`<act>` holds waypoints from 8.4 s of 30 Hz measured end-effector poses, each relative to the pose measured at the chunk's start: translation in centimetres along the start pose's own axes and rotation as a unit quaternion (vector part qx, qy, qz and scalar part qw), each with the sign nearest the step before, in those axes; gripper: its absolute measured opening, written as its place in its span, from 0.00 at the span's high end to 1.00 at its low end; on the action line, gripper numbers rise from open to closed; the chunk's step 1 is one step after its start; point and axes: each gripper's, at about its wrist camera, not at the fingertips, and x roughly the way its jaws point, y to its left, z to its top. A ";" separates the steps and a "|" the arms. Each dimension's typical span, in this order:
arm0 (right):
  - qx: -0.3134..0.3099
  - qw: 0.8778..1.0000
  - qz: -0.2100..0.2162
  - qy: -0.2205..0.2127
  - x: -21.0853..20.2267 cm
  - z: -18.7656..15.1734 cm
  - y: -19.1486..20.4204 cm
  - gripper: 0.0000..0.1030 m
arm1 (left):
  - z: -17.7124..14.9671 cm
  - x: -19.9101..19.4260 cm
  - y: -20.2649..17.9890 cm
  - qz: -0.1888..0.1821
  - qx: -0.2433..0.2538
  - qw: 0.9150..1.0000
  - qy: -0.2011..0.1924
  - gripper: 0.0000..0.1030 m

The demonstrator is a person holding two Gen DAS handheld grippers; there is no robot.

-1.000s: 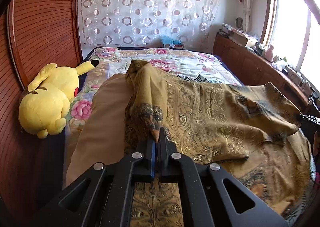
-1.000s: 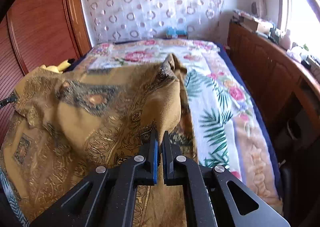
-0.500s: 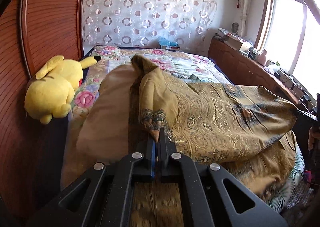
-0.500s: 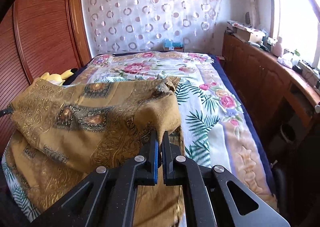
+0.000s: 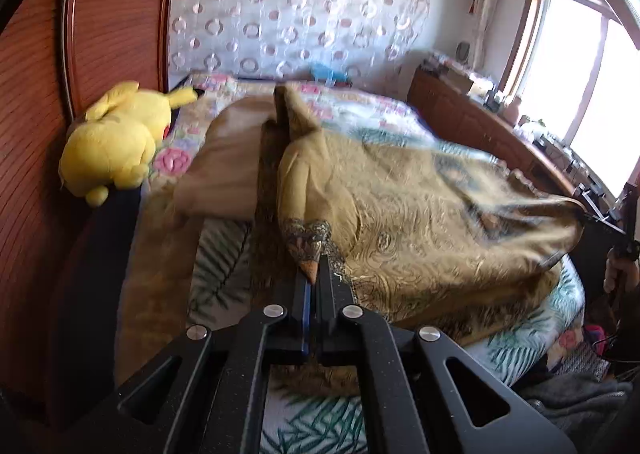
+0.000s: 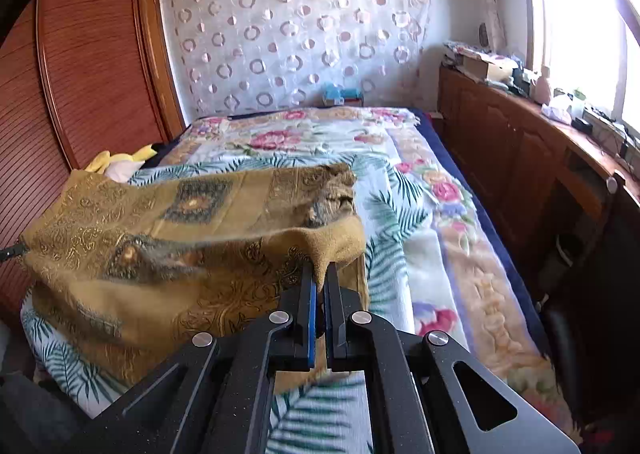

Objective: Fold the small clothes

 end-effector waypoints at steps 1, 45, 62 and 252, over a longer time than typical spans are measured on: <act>-0.001 1.000 -0.002 0.009 0.3 -0.4 -0.1 0.97 | -0.3 0.3 0.2 0.003 0.000 1.000 0.004 0.98; -0.068 0.994 0.040 0.081 10.6 -1.8 8.1 0.58 | -1.7 4.8 1.0 0.067 0.004 0.997 0.029 0.20; -0.079 0.994 0.019 0.070 10.3 -2.8 9.1 0.42 | -2.5 4.1 2.9 0.036 -0.036 0.999 0.014 0.21; -0.083 0.992 -0.047 0.087 22.8 11.6 1.1 0.93 | 3.6 16.8 -21.0 -0.081 0.199 0.972 0.098 0.00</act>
